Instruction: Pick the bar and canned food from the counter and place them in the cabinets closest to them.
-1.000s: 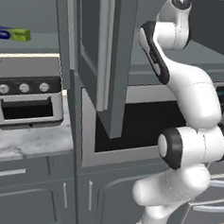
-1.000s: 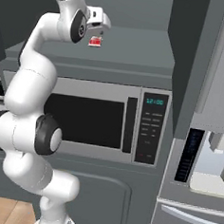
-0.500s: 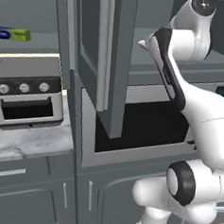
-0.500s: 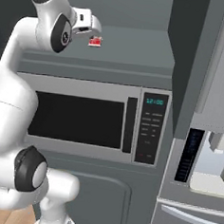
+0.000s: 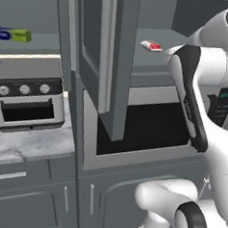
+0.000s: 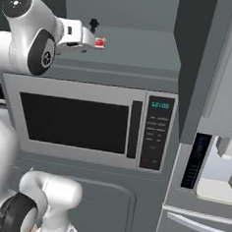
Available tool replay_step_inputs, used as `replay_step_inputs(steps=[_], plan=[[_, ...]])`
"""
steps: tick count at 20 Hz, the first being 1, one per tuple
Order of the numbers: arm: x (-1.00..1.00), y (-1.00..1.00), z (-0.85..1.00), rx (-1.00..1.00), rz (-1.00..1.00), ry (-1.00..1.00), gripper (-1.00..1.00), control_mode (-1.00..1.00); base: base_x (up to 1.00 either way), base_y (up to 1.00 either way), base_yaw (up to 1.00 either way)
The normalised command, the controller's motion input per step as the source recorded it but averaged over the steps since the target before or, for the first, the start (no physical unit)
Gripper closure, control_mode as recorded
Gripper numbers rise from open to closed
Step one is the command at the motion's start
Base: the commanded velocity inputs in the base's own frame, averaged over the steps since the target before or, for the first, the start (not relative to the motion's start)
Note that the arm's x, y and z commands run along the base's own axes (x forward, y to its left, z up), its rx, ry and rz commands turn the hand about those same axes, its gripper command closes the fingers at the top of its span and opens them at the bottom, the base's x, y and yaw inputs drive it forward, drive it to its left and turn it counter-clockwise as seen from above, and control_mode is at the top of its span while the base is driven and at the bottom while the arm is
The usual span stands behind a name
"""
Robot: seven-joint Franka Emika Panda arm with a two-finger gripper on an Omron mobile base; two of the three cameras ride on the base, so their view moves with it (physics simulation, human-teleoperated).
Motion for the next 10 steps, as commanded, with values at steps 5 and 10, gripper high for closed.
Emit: replay_step_inputs(steps=[5, 10], plan=[[-1.00, -0.06, 0.00, 0.04, 0.00, 0.00, -1.00, -1.00, 0.00, 0.00, 0.00], [-1.00, -0.05, 0.00, 0.03, 0.00, 0.00, -1.00, -1.00, 0.00, 0.00, 0.00]])
